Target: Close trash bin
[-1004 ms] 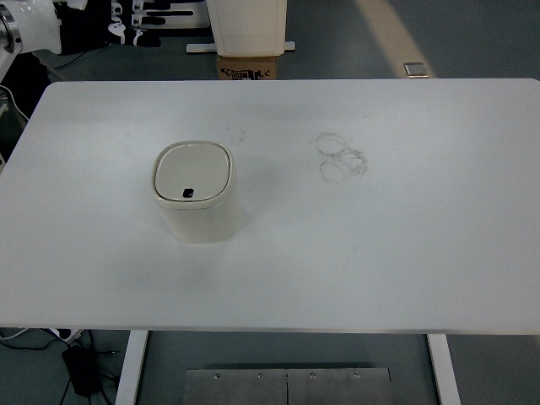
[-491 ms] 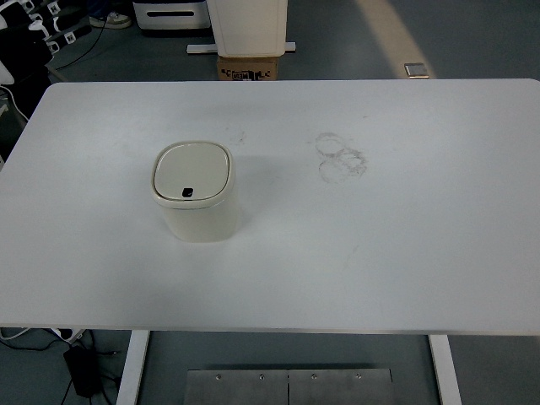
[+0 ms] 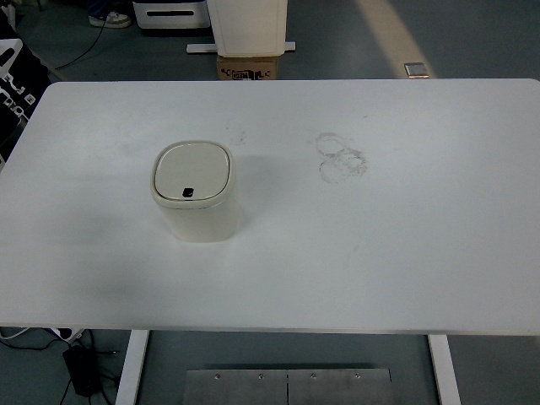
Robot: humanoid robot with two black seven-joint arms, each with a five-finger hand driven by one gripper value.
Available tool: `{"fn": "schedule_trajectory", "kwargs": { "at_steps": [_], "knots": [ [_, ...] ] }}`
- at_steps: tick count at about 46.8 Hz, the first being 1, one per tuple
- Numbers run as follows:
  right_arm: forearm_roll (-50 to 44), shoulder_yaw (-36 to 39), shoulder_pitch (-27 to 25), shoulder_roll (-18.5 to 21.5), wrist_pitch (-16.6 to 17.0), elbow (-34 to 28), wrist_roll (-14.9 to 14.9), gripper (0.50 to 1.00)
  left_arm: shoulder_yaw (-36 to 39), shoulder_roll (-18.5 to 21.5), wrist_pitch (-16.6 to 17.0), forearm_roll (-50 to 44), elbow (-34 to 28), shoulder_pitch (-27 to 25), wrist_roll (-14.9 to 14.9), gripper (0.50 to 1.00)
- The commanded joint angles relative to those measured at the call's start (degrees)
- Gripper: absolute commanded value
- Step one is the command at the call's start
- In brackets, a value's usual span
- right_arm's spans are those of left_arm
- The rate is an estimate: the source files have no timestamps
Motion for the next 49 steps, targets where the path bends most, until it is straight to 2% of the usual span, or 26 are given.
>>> {"fn": "schedule_trajectory", "kwargs": {
  "at_steps": [1, 6, 20, 34, 49],
  "knots": [
    [0.01, 0.00, -0.06, 0.00, 0.00, 0.00, 0.00, 0.991, -0.18, -0.09, 1.38, -1.57, 0.03, 1.83, -0.07, 1.000],
    [0.01, 0.08, -0.14, 0.00, 0.00, 0.00, 0.00, 0.991, -0.35, -0.44, 2.80, -4.21, 0.38, 3.94, -0.07, 1.000],
    [0.01, 0.08, -0.32, 0.00, 0.00, 0.08, 0.00, 0.991, -2.99, -2.11, 2.09, -5.62, 2.31, 8.60, -0.07, 1.000],
    [0.01, 0.08, -0.32, 0.00, 0.00, 0.00, 0.00, 0.991, -3.34, -2.03, -0.19, -3.16, 2.31, 7.99, -0.07, 1.000],
    [-0.08, 0.08, -0.32, 0.00, 0.00, 0.00, 0.09, 0.991, -3.78, -2.11, -0.19, -1.84, 2.31, 7.99, -0.07, 1.000]
  ]
}}
